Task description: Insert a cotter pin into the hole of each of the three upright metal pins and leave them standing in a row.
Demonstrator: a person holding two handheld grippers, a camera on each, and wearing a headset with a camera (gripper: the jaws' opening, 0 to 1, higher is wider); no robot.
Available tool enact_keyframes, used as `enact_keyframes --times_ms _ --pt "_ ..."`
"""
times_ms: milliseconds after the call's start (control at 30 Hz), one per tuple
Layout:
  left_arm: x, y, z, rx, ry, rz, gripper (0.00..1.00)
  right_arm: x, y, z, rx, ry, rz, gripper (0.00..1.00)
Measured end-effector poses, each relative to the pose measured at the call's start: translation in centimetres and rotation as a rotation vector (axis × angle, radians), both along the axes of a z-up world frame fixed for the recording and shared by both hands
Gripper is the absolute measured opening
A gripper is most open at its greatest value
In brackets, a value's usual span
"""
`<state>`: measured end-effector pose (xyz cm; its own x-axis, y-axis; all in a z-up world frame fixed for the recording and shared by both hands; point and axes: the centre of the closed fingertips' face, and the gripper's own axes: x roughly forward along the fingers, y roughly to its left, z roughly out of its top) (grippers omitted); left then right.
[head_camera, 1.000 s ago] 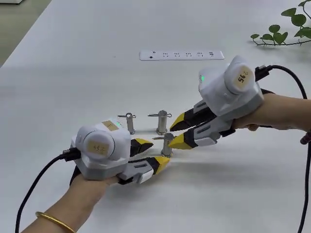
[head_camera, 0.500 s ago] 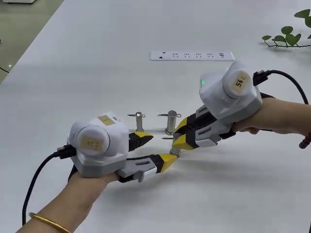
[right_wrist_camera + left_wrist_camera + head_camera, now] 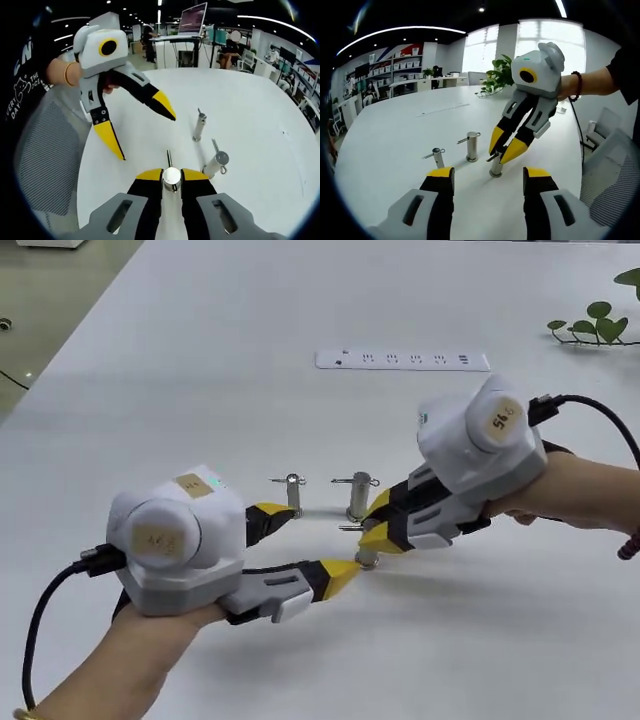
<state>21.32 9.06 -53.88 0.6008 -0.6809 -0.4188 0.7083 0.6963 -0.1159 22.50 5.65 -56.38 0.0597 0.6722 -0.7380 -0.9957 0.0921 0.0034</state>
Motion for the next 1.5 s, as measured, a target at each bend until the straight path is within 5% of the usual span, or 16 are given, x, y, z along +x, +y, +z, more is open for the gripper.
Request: enact_keyframes --times_ms 233,467,1500 --pt "-0.4 1.2 1.1 0.004 -0.024 0.026 0.64 -0.1 0.0 0.1 -0.005 0.002 0.003 0.08" --pt "-0.3 2.2 0.8 0.031 -0.04 0.041 0.73 0.4 -0.8 0.5 -0.004 0.002 -0.016 0.08" --pt "0.2 3.1 0.6 0.016 -0.048 0.064 0.89 4.8 -5.6 0.5 -0.05 -0.021 -0.067 0.08"
